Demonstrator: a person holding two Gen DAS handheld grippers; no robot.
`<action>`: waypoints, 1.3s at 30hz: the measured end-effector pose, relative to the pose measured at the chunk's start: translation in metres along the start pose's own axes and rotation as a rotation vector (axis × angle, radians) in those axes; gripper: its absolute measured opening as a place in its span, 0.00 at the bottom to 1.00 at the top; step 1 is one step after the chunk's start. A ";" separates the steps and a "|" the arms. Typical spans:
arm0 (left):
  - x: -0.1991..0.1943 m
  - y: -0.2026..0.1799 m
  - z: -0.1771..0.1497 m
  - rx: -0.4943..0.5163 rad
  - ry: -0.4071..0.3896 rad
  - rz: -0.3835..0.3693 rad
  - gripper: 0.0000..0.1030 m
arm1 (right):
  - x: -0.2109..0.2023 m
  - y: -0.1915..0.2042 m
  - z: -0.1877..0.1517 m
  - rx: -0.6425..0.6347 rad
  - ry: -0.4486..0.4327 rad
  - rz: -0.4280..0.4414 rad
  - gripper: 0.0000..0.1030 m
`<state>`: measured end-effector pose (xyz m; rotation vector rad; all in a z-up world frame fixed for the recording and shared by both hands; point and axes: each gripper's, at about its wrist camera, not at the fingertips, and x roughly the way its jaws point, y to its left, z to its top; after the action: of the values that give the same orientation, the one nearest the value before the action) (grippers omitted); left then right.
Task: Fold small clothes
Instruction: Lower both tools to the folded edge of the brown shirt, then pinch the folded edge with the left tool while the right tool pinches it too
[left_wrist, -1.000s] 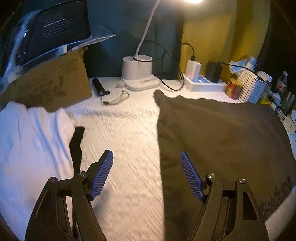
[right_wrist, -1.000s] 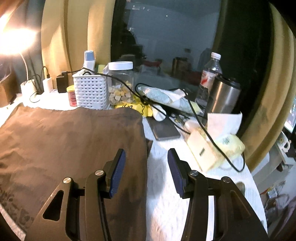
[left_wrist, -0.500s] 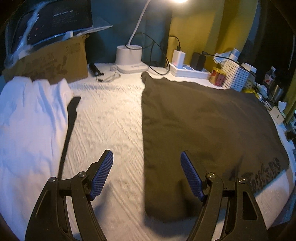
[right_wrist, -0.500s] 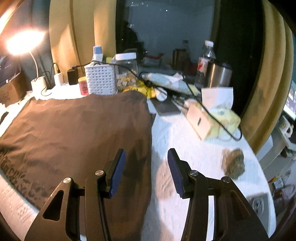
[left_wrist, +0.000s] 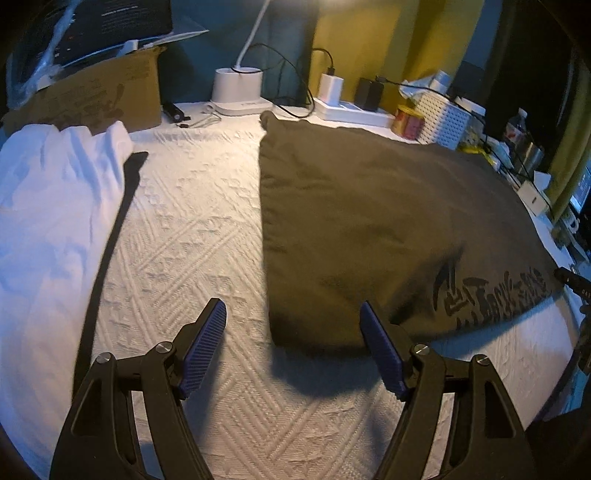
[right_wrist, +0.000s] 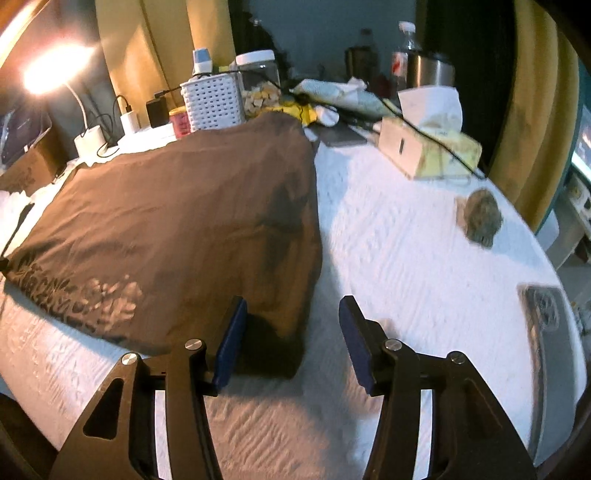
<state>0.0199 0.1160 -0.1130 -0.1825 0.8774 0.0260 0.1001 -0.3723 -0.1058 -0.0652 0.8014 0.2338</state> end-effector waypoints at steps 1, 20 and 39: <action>0.002 0.000 -0.001 -0.001 0.005 -0.004 0.72 | 0.000 -0.001 -0.002 0.014 0.007 0.011 0.53; -0.006 -0.028 -0.010 0.111 -0.026 -0.026 0.11 | -0.003 0.017 -0.006 -0.056 0.003 0.059 0.11; -0.041 -0.039 -0.020 0.121 -0.047 -0.036 0.11 | -0.036 0.018 0.002 -0.156 -0.041 0.017 0.11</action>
<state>-0.0180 0.0767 -0.0880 -0.0845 0.8262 -0.0557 0.0729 -0.3615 -0.0781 -0.1997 0.7418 0.3127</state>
